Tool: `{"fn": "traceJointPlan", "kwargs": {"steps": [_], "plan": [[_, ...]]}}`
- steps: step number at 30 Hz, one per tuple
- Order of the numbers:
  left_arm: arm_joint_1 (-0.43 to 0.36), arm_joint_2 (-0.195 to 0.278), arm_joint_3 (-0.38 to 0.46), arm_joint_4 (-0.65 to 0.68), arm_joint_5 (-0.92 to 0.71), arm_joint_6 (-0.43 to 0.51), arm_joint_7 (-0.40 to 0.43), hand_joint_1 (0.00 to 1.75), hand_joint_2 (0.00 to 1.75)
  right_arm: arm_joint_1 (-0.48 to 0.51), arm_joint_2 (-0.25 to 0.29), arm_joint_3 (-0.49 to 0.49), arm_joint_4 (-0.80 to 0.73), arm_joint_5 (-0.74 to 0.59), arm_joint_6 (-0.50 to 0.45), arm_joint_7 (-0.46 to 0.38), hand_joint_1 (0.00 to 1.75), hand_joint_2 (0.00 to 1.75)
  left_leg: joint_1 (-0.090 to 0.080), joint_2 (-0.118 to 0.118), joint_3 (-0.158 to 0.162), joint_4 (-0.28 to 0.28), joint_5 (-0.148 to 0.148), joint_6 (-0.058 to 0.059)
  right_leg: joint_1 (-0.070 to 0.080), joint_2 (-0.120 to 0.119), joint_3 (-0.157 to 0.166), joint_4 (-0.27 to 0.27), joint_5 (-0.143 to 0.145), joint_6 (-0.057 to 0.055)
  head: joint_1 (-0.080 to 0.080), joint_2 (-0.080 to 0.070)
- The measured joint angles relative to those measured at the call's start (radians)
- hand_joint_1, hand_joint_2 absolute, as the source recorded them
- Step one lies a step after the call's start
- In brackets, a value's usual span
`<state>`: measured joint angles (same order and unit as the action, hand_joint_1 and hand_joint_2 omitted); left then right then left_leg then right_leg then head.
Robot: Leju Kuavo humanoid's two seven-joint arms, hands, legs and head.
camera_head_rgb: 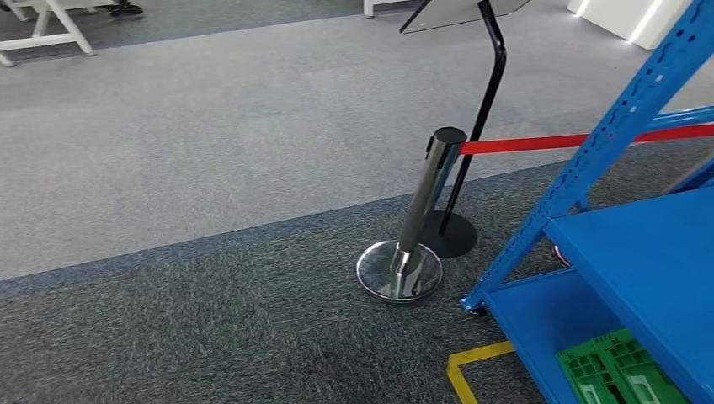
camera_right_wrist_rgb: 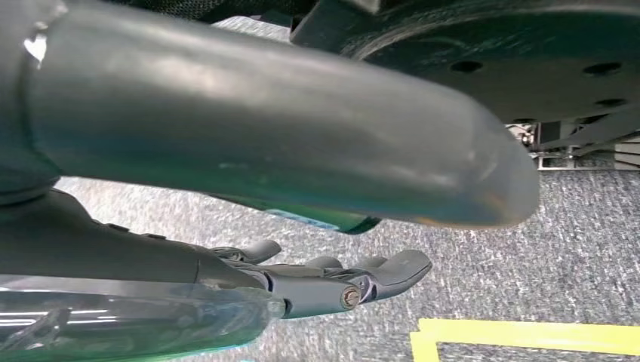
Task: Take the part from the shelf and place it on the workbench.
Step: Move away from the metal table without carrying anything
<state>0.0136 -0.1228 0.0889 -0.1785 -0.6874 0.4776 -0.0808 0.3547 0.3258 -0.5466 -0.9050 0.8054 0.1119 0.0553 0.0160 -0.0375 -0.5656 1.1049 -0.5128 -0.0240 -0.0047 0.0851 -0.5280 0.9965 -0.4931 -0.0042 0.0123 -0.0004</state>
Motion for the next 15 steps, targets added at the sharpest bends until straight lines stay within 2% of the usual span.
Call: {"fn": "traceJointPlan", "kwargs": {"steps": [1,2,3,4,5,6,7,9,10,11,12,13,15], "plan": [[-0.001,0.001,0.0,0.0,0.001,-0.001,0.002,0.0,0.0,-0.003,0.0,-0.001,0.002,0.003,0.0,-0.002,0.0,0.0,0.002,-0.022,0.02,-0.052,0.017,0.003,0.001,0.012,-0.004,0.003,-0.001,0.004,0.0,0.0],[-0.002,0.002,0.0,0.0,0.001,-0.002,0.003,0.0,0.0,-0.005,0.0,-0.002,0.004,0.006,0.0,-0.004,0.0,0.0,0.003,-0.039,0.031,-0.083,0.023,0.005,0.0,0.023,-0.009,0.005,0.0,0.01,0.0,0.0],[-0.003,0.002,0.0,0.0,0.002,-0.003,0.005,0.0,0.0,-0.006,0.0,-0.002,0.005,0.009,0.0,-0.006,0.0,0.0,0.002,-0.043,0.034,-0.095,0.018,0.009,-0.001,0.033,-0.018,0.006,0.002,0.017,0.0,0.0],[-0.004,0.002,0.0,0.0,0.003,-0.003,0.006,0.0,0.0,-0.006,0.0,-0.004,0.007,0.011,0.0,-0.008,0.0,0.0,0.001,-0.034,0.035,-0.101,0.018,0.014,-0.003,0.044,-0.024,0.005,0.005,0.025,0.0,0.0],[-0.005,0.002,0.0,0.0,0.004,-0.003,0.007,0.0,0.0,-0.005,0.0,-0.006,0.009,0.013,0.0,-0.009,0.0,0.0,0.001,-0.023,0.035,-0.104,0.021,0.02,-0.005,0.043,-0.03,0.006,0.004,0.031,0.0,0.0],[-0.006,0.002,0.0,0.0,0.004,-0.003,0.008,0.0,0.0,-0.004,0.0,-0.007,0.011,0.015,0.0,-0.01,0.0,0.0,0.001,-0.011,0.036,-0.109,0.025,0.028,-0.006,0.025,-0.039,0.019,-0.005,0.035,0.003,0.0],[-0.005,0.002,0.0,0.0,0.006,-0.002,0.008,0.0,0.0,-0.005,0.0,-0.009,0.013,0.02,0.0,-0.011,0.0,0.0,0.002,0.004,0.037,-0.114,0.027,0.034,-0.005,-0.001,-0.055,0.051,-0.027,0.038,0.007,0.0],[-0.001,0.002,0.001,0.0,0.01,-0.002,0.008,0.0,0.0,-0.013,0.0,-0.011,0.017,0.034,0.0,-0.014,0.0,0.0,-0.001,0.035,0.036,-0.117,0.028,0.041,-0.005,-0.056,-0.112,0.168,-0.095,0.042,0.014,0.0],[0.001,0.002,0.002,0.0,0.013,-0.002,0.008,0.0,0.0,-0.017,0.0,-0.012,0.019,0.042,0.0,-0.017,0.0,0.0,-0.003,0.051,0.035,-0.117,0.028,0.042,-0.005,-0.067,-0.142,0.231,-0.124,0.045,0.014,0.0],[0.002,0.002,0.002,0.0,0.015,-0.003,0.008,0.0,0.0,-0.02,0.0,-0.015,0.021,0.05,0.0,-0.019,0.0,0.0,-0.005,0.067,0.035,-0.117,0.027,0.043,-0.006,-0.073,-0.16,0.271,-0.136,0.047,0.014,0.0],[0.003,0.002,0.002,0.0,0.016,-0.003,0.009,0.0,0.0,-0.021,0.0,-0.018,0.024,0.058,0.0,-0.021,0.0,0.0,-0.006,0.082,0.034,-0.116,0.026,0.042,-0.006,-0.077,-0.161,0.277,-0.13,0.048,0.014,0.0],[0.003,0.002,0.003,0.0,0.016,-0.003,0.009,0.0,0.0,-0.021,0.0,-0.022,0.026,0.065,0.001,-0.023,0.0,0.0,-0.007,0.094,0.035,-0.116,0.025,0.042,-0.007,-0.083,-0.138,0.241,-0.107,0.048,0.014,0.0],[0.002,0.0,0.003,0.0,0.017,-0.003,0.008,0.0,0.0,-0.023,0.0,-0.031,0.029,0.078,0.002,-0.027,0.0,0.0,-0.009,0.115,0.038,-0.116,0.023,0.037,-0.005,-0.116,-0.057,0.103,-0.049,0.043,0.014,0.0]]}}
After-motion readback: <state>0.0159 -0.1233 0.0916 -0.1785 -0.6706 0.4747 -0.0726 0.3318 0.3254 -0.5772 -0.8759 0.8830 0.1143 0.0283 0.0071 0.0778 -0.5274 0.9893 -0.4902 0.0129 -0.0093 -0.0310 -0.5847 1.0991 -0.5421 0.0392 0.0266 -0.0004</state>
